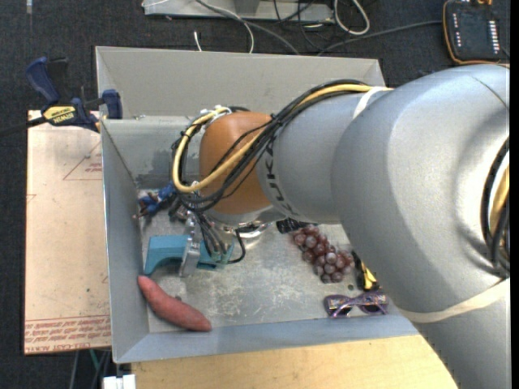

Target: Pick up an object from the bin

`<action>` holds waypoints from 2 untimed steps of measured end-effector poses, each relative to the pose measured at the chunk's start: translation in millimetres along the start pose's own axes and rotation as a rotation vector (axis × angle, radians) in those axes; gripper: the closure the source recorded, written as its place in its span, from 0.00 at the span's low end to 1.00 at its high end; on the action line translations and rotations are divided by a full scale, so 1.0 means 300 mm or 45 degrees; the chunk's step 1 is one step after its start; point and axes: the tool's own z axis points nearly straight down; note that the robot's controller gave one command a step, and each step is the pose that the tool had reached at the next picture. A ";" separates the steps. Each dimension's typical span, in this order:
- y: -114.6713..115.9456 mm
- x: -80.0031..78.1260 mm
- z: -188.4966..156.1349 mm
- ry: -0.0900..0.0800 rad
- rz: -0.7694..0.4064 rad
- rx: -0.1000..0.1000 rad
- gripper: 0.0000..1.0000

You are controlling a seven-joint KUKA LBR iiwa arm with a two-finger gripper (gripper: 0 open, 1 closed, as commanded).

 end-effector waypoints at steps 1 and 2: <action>0.000 0.000 0.000 0.000 0.001 0.000 1.00; -0.009 0.015 -0.111 0.021 0.001 0.012 1.00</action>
Offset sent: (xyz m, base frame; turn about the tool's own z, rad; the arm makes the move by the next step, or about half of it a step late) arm -0.0001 -0.0002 0.1183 0.0005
